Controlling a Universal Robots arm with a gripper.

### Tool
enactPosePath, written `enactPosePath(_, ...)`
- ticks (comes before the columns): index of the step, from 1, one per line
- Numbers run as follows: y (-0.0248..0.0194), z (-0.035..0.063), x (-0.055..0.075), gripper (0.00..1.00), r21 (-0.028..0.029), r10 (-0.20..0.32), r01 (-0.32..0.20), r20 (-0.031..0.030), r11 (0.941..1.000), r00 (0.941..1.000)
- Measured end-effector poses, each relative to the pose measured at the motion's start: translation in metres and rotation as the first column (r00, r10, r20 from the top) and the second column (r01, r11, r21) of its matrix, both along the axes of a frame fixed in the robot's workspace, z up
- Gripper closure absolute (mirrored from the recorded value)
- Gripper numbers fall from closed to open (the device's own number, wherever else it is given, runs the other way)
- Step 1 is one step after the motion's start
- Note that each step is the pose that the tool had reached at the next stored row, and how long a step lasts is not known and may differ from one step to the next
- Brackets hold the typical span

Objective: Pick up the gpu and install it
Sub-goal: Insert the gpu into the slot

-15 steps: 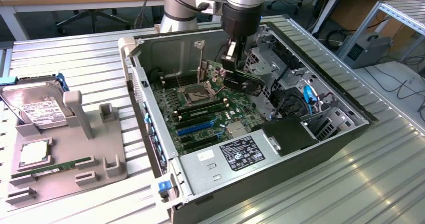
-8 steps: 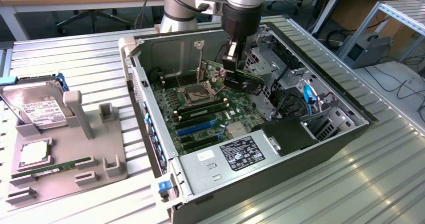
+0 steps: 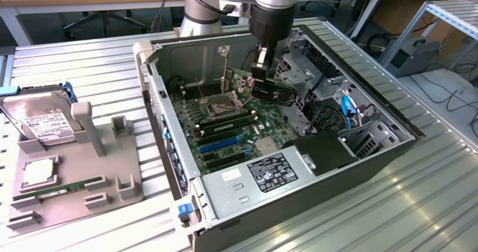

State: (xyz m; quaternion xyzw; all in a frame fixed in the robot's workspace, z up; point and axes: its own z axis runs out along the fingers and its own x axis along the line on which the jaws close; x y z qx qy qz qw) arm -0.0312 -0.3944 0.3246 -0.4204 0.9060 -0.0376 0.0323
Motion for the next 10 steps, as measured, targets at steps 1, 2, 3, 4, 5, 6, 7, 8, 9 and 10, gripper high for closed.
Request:
enactPosePath(1, 0.0, 0.0, 0.0, 0.73, -0.0003, 0.005, -0.005, 0.0, 1.0, 1.0)
enactPosePath(2, 0.0, 0.0, 0.0, 0.73, -0.0004, 0.008, -0.008, 0.0, 1.0, 1.0)
enactPosePath(3, 0.0, 0.0, 0.0, 0.73, -0.0005, 0.012, -0.012, 0.0, 0.9999, 0.9999)
enactPosePath(4, 0.0, 0.0, 0.0, 0.73, -0.0008, 0.016, -0.016, 0.0, 0.9999, 0.9999)
enactPosePath(5, 0.0, 0.0, 0.0, 0.73, -0.0009, 0.019, -0.019, 0.0, 0.9998, 0.9998)
enactPosePath(6, 0.0, 0.0, 0.0, 0.73, -0.001, 0.022, -0.022, 0.0, 0.9998, 0.9998)
enactPosePath(7, 0.0, 0.0, 0.0, 0.73, -0.0012, 0.024, -0.024, 0.0, 0.9997, 0.9997)
enactPosePath(8, 0.0, 0.0, 0.0, 0.73, -0.0014, 0.027, -0.027, 0.0, 0.9996, 0.9996)
enactPosePath(9, 0.0, 0.0, 0.0, 0.73, -0.0016, 0.03, -0.03, 0.0, 0.9996, 0.9996)
enactPosePath(10, 0.0, 0.0, 0.0, 0.73, -0.0018, 0.033, -0.033, -0.0001, 0.9995, 0.9995)
